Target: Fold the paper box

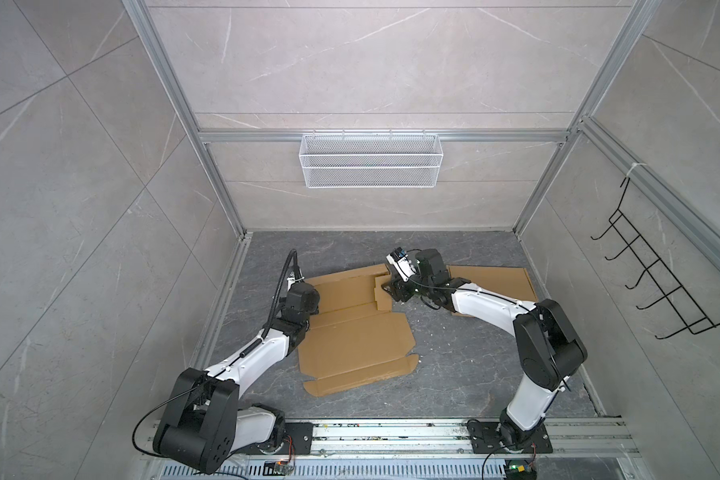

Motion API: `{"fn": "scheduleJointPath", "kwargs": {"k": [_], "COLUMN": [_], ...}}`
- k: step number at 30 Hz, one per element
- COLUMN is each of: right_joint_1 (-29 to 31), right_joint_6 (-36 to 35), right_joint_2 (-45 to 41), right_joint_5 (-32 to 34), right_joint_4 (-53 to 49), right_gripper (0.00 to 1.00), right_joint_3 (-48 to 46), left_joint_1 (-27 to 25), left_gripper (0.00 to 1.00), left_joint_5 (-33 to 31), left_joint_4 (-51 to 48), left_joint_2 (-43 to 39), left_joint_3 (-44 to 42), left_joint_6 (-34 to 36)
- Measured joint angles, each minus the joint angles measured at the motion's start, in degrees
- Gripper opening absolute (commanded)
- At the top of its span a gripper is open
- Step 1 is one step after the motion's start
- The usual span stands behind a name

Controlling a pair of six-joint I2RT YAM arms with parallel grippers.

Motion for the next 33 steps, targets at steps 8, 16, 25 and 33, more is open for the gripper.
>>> {"fn": "scheduleJointPath", "kwargs": {"k": [8, 16, 25, 33], "right_joint_1": [4.04, 7.04, 9.55, 9.01], "right_joint_6": [1.90, 5.75, 10.29, 12.13], "right_joint_2": [3.78, 7.54, 8.66, 7.04], "right_joint_5": [12.90, 27.28, 37.86, 34.16], "right_joint_4": [5.55, 3.10, -0.15, -1.11], "right_gripper": [0.47, 0.12, 0.19, 0.50], "right_joint_3": [-0.02, 3.08, 5.68, 2.95], "left_joint_1": [0.04, 0.00, 0.00, 0.00], "left_gripper": [0.00, 0.00, 0.00, 0.00], "left_joint_5": [1.09, 2.27, 2.84, 2.73], "left_joint_4": [-0.50, -1.18, -1.99, -2.56], "left_joint_2": [0.09, 0.39, 0.68, 0.79], "left_joint_3": [0.46, 1.16, 1.75, 2.03], "left_joint_6": [0.00, -0.07, -1.11, -1.11]}}
